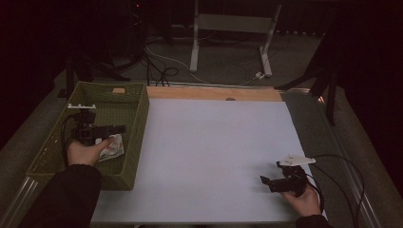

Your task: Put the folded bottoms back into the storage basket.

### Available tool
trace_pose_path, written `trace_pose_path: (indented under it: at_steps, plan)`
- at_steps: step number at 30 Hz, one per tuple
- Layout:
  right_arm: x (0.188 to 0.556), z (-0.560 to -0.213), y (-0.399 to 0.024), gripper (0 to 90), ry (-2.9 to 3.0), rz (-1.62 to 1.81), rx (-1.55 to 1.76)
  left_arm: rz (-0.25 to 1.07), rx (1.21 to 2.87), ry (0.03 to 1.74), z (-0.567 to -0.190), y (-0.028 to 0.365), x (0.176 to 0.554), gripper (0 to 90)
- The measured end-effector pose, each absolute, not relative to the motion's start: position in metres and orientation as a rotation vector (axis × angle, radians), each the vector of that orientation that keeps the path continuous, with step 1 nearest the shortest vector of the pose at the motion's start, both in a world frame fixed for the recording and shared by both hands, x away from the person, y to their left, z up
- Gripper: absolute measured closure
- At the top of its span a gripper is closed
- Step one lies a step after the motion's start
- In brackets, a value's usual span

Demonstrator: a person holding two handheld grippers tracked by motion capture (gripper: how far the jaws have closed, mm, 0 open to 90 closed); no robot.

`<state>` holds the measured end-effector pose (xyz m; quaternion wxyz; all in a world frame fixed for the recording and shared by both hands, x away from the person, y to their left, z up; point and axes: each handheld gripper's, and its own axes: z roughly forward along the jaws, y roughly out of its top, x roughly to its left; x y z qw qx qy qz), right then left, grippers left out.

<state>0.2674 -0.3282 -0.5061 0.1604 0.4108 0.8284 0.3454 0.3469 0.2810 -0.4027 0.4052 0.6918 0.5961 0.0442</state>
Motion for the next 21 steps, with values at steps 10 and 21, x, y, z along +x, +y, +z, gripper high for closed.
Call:
trace_pose_path:
  at_steps: [10,21]
  plan:
    - [0.267,-0.505,-0.328,9.2,2.365,0.993,1.175,0.138,1.8,1.473,-0.4,0.265,0.345,23.9]
    - [0.267,-0.505,-0.328,9.2,2.37,0.985,1.169,0.166,1.799,1.433,-0.396,0.25,0.344,17.0]
